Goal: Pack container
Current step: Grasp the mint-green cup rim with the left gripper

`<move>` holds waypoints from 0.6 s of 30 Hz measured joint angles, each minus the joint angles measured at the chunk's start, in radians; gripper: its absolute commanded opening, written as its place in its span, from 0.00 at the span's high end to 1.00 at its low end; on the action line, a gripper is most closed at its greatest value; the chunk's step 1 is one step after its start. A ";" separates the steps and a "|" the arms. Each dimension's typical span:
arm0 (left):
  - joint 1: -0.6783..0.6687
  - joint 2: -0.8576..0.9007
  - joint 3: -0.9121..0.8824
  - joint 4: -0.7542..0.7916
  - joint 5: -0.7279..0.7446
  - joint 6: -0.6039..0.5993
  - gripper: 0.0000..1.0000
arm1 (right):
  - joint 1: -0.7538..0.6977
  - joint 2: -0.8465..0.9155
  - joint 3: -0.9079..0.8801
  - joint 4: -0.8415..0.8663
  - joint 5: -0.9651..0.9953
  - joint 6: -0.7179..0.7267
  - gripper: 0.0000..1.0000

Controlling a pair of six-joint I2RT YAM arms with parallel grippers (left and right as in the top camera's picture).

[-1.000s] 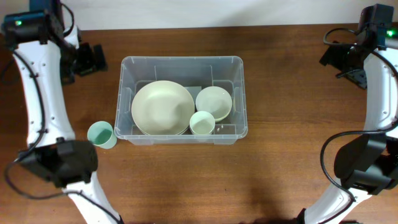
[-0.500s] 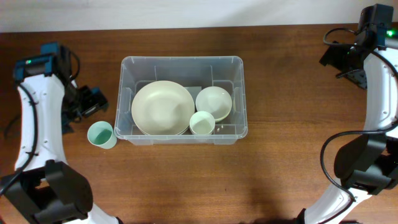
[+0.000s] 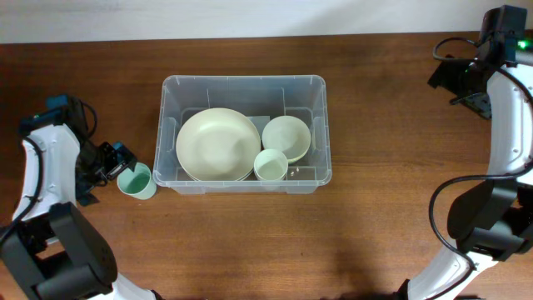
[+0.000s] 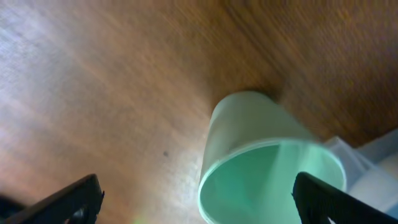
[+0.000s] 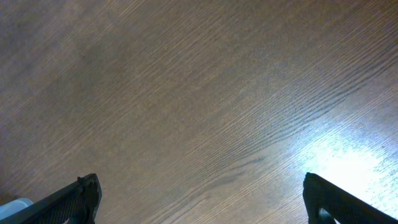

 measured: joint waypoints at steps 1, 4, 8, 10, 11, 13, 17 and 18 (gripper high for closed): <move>0.000 0.000 -0.016 0.019 0.001 0.000 0.00 | 0.000 0.000 0.000 0.000 0.000 -0.001 0.01; 0.000 0.000 -0.064 0.071 0.003 0.000 0.00 | 0.000 0.000 0.000 0.000 0.000 0.000 0.01; 0.000 0.000 -0.126 0.116 0.004 -0.002 0.07 | 0.000 0.000 0.000 0.000 0.000 0.000 0.01; 0.000 0.000 -0.144 0.124 0.004 -0.009 0.32 | 0.000 0.000 0.000 0.000 0.000 0.000 0.01; 0.000 0.000 -0.149 0.125 0.006 -0.010 0.54 | 0.000 0.000 0.000 0.000 0.000 0.000 0.01; 0.000 0.000 -0.152 0.127 0.007 -0.010 0.88 | 0.000 0.000 0.000 0.000 0.000 0.000 0.01; 0.000 0.000 -0.152 0.133 0.013 -0.009 0.99 | 0.000 0.000 0.000 0.000 0.000 0.000 0.01; 0.000 -0.004 -0.152 0.137 0.016 -0.008 0.99 | 0.000 0.000 0.000 0.000 0.000 0.000 0.01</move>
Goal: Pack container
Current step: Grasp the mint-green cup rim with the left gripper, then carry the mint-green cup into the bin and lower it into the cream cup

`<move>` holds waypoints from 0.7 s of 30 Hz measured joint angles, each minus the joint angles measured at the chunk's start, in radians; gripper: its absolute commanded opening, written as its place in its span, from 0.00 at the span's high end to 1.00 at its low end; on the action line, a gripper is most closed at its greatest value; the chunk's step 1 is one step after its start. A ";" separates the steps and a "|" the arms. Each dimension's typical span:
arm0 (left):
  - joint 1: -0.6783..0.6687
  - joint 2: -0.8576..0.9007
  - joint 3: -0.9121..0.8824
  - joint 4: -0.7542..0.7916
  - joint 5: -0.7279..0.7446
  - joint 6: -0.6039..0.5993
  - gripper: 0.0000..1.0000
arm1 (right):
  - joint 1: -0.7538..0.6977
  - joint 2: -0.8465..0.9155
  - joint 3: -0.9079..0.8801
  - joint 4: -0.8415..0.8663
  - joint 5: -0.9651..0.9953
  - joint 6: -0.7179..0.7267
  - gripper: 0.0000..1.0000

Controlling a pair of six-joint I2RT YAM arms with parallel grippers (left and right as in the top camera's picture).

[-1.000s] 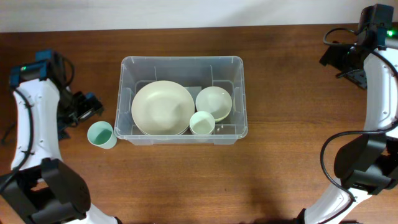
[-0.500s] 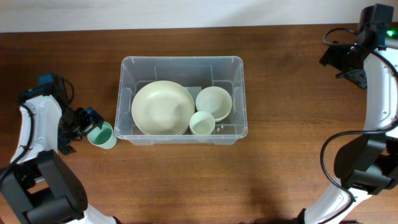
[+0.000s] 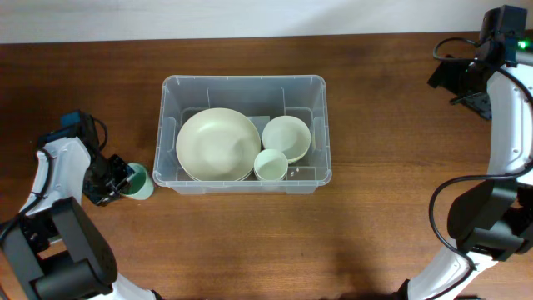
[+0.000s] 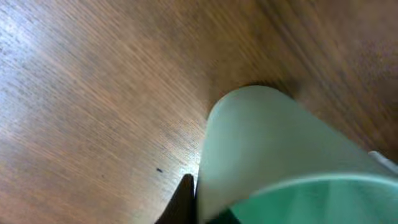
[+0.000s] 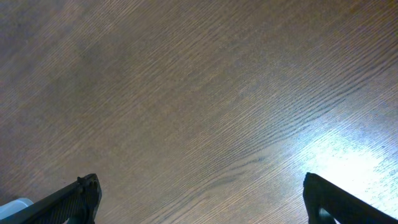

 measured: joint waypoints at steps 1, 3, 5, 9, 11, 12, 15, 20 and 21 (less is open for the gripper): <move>0.000 -0.002 0.000 0.002 -0.001 0.000 0.99 | 0.000 0.000 0.000 0.000 0.000 0.000 0.01; 0.000 -0.002 0.004 0.001 -0.001 0.000 0.99 | 0.000 0.000 0.000 0.000 0.000 0.000 0.01; 0.000 -0.002 0.028 -0.017 -0.001 0.000 0.99 | 0.000 0.000 0.000 0.000 0.000 0.000 0.01; 0.000 -0.010 0.179 -0.068 -0.001 0.000 0.99 | 0.000 0.000 0.000 0.000 0.000 0.000 0.01; 0.000 -0.029 0.272 -0.089 0.006 0.000 0.99 | 0.000 0.000 0.000 0.000 0.000 0.000 0.01; -0.002 -0.048 0.328 -0.094 0.018 0.009 0.99 | 0.000 0.000 0.000 0.000 0.000 0.000 0.01; -0.023 -0.130 0.452 -0.093 0.071 0.066 0.99 | 0.000 0.000 0.000 0.000 0.000 0.000 0.01; -0.200 -0.291 0.534 -0.095 0.203 0.239 0.99 | 0.000 0.000 0.000 0.000 0.000 0.000 0.01; -0.252 -0.312 0.537 -0.100 0.229 0.273 0.99 | 0.000 0.000 0.000 0.000 0.000 0.000 0.01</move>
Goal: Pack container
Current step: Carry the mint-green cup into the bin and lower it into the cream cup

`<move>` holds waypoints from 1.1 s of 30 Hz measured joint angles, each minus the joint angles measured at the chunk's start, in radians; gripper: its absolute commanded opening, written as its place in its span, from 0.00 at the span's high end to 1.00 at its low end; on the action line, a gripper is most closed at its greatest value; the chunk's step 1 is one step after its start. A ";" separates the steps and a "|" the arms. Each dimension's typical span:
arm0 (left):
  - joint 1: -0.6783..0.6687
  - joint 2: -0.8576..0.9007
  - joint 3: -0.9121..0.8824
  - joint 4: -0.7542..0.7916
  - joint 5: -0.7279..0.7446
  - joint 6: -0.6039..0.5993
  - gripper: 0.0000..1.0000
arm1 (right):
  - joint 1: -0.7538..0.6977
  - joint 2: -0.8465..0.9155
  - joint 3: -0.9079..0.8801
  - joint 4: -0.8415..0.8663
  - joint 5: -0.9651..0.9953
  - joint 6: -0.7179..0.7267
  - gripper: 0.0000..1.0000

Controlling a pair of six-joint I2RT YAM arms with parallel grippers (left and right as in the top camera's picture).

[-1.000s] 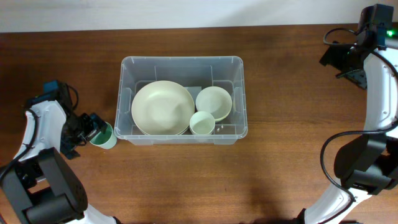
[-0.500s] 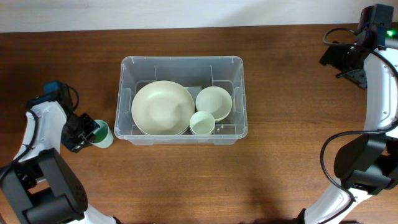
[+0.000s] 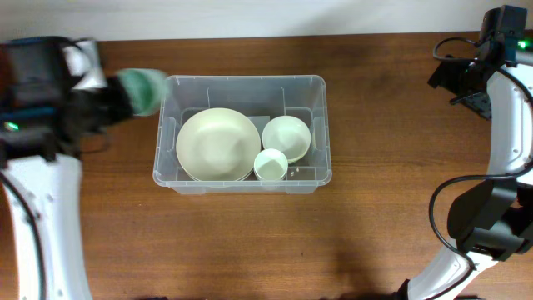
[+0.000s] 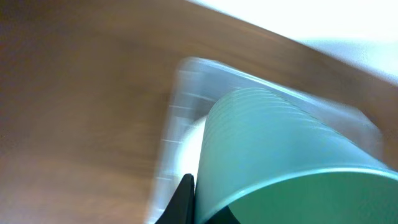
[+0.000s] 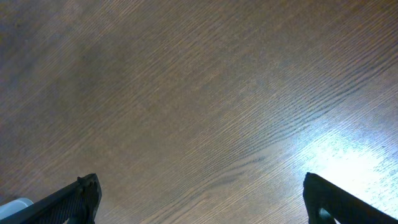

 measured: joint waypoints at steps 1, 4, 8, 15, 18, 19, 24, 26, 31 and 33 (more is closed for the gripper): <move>-0.061 -0.015 0.001 -0.005 0.023 0.037 0.99 | 0.000 0.000 0.000 0.000 0.000 0.000 0.01; -0.200 -0.014 0.002 -0.023 0.057 0.119 0.99 | 0.000 0.000 0.000 0.000 0.000 -0.001 0.01; -0.327 0.043 0.002 -0.027 0.077 0.183 0.99 | 0.000 0.000 0.000 0.000 0.000 0.000 0.01; -0.442 0.185 0.001 -0.042 0.082 0.261 0.99 | 0.000 0.000 0.000 0.000 0.000 0.000 0.01; -0.470 0.240 0.001 -0.043 0.082 0.275 0.99 | 0.000 0.000 0.000 0.000 0.000 0.000 0.01; -0.476 0.254 0.001 -0.043 0.082 0.278 0.99 | 0.000 0.000 0.000 0.000 0.000 0.000 0.01; -0.486 0.313 0.000 -0.072 0.082 0.290 0.99 | 0.000 0.000 0.000 0.000 0.000 0.000 0.01; -0.486 0.329 0.000 -0.088 0.081 0.291 0.99 | 0.000 0.000 0.000 0.000 0.000 0.000 0.01; -0.486 0.352 0.000 -0.106 0.080 0.294 0.99 | 0.000 0.000 0.000 0.000 0.000 0.000 0.01; -0.486 0.357 0.000 -0.109 0.080 0.301 0.99 | 0.000 0.000 0.000 0.000 0.000 0.000 0.01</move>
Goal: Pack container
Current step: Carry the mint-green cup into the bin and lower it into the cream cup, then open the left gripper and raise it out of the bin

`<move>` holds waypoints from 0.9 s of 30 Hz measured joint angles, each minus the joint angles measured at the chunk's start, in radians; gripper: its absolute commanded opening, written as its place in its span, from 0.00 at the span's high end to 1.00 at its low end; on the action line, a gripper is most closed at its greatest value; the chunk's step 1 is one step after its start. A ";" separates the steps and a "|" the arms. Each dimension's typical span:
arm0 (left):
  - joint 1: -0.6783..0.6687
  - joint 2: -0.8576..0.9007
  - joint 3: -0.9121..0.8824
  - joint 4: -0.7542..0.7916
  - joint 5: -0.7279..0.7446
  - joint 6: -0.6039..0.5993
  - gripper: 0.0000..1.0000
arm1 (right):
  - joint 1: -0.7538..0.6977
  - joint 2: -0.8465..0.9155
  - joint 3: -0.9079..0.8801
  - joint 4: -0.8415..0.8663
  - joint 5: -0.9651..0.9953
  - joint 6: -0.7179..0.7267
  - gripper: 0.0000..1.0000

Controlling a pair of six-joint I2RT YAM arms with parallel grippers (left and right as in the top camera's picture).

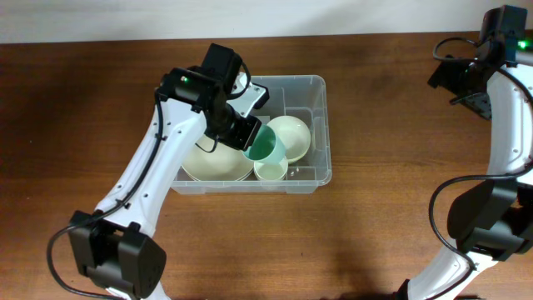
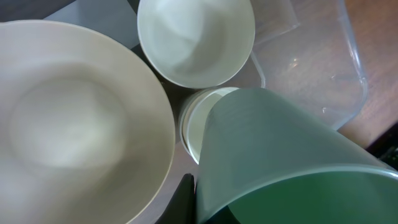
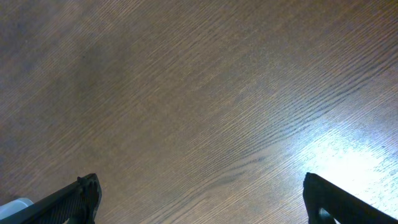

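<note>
A clear plastic bin (image 1: 319, 92) holds a large cream plate (image 1: 212, 160), a cream bowl (image 1: 291, 133) and a small cream cup (image 1: 271, 169). My left gripper (image 1: 250, 140) is shut on a green cup (image 1: 266, 147), tilted and held inside the bin just over the cream cup (image 2: 194, 121). In the left wrist view the green cup (image 2: 280, 155) fills the lower right, with the plate (image 2: 74, 124) left and the bowl (image 2: 196, 40) above. My right gripper (image 3: 199, 202) is open over bare wood at the far right back.
The wooden table (image 1: 400, 167) surrounds the bin. The bin's right rear compartment (image 2: 305, 56) shows bare plastic floor. My right arm (image 1: 508, 92) runs along the table's right edge.
My left gripper has moved with the green cup from above the bin's back left corner to inside the bin, over the small cream cup. The right arm is unchanged.
My left gripper stood open beside the green cup on the table left of the bin. Then it was shut on the cup there. Then it held the cup high near the bin's back left corner, and now holds it inside the bin.
</note>
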 measured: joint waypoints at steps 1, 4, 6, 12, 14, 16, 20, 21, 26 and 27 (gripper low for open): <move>0.000 0.003 0.000 -0.002 0.000 0.002 0.99 | 0.000 0.000 0.000 0.000 0.000 -0.001 0.01; 0.000 0.014 0.000 -0.016 0.000 0.011 0.99 | 0.000 0.000 0.000 0.000 0.000 0.000 0.01; 0.000 0.027 0.000 -0.023 0.000 0.015 0.99 | 0.000 0.000 0.000 0.000 0.000 0.000 0.01; 0.000 0.069 0.000 -0.024 -0.001 0.023 0.85 | 0.000 0.000 0.000 0.000 0.000 0.000 0.01; 0.000 0.072 0.000 -0.024 -0.004 0.031 0.57 | 0.000 0.000 0.000 0.000 0.000 0.000 0.01; 0.000 0.072 0.000 -0.023 -0.008 0.038 0.44 | 0.000 0.000 0.000 0.000 0.000 0.000 0.01; 0.000 0.072 0.000 -0.023 -0.015 0.045 0.28 | 0.000 0.000 0.000 0.000 0.000 0.000 0.01; 0.000 0.072 0.000 -0.022 -0.015 0.045 0.28 | 0.000 0.000 0.000 0.000 0.000 0.000 0.01; 0.000 0.072 0.004 -0.020 -0.027 0.047 0.13 | 0.000 0.000 0.000 0.000 0.000 0.000 0.01; 0.000 0.072 0.010 -0.026 -0.035 0.045 0.07 | 0.000 0.000 0.000 0.000 0.000 0.000 0.01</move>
